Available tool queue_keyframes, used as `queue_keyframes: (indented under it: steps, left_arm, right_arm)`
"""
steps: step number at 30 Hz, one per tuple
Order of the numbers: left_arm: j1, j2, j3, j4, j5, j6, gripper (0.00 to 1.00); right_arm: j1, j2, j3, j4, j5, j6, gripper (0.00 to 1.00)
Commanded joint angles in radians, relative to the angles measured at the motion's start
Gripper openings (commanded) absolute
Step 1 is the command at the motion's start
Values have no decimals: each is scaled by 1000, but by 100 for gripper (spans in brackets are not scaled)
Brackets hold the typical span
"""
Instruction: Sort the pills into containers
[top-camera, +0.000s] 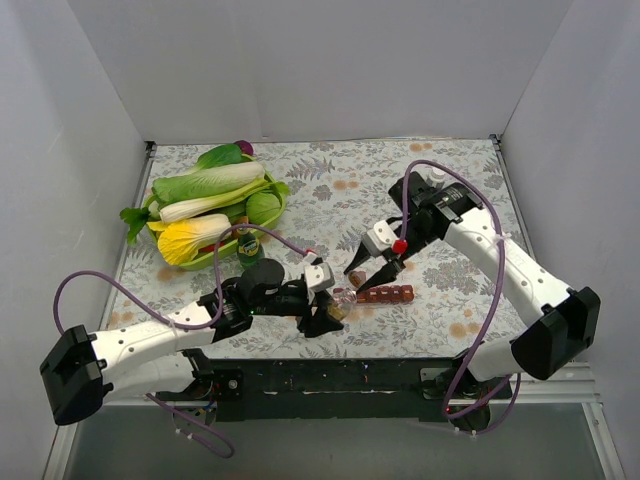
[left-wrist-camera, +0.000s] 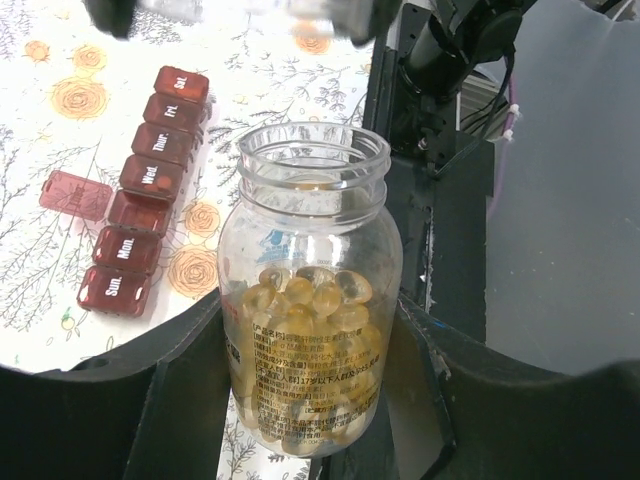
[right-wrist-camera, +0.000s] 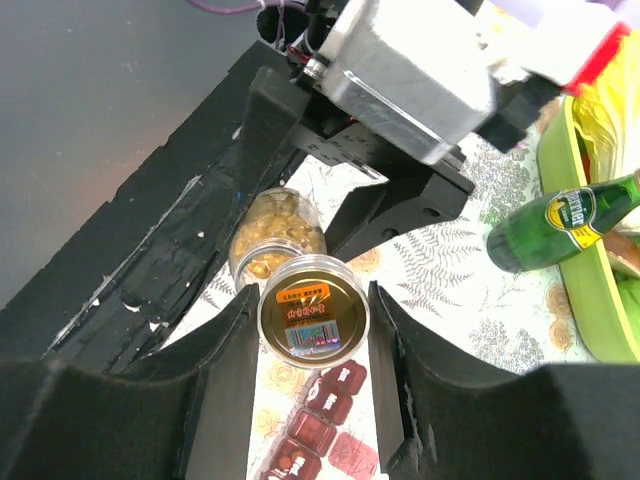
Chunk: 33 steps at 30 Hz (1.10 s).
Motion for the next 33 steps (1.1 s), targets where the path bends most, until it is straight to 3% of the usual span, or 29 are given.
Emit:
queue_keyframes:
  steps: [1,2,3,4,5,7,14,17,28,33]
  left_arm:
    - [-2,-45,5,-42,-65,22,0]
    - [-3,-48,5,-54,-95,22,0]
    - [-3,-57,1,-65,-109,25,0]
    - [-3,-63,-5,-65,-123,23,0]
    - [-3,-69,-19,-65,-132,22,0]
    - [-3,-85,-27,-96,-131,22,0]
    - [-3,-75,-13,-169,-100,132,0]
    - [-2,-54,4,-180,-85,157,0]
    - [-3,-48,-21,-93,-36,86,0]
    - [-3,-86,-48,-76,-39,59,0]
  right_arm:
    - [-38,-24,38,207,91,496,4]
    - [-63,-76,3,409,131,604,4]
    - [-130,-108,-106,503,200,681,4]
    - [-170,-143,-168,606,243,885,6]
    - [-213,-208,-240,810,298,985,7]
    - [-329,-246,-360,874,461,1065,11]
    - [-696,-132,-506,811,598,955,15]
    - [-764,-64,-526,808,641,898,18]
    - [-782,86,-529,812,753,854,44]
    - [-785,144,-516,832,788,857,48]
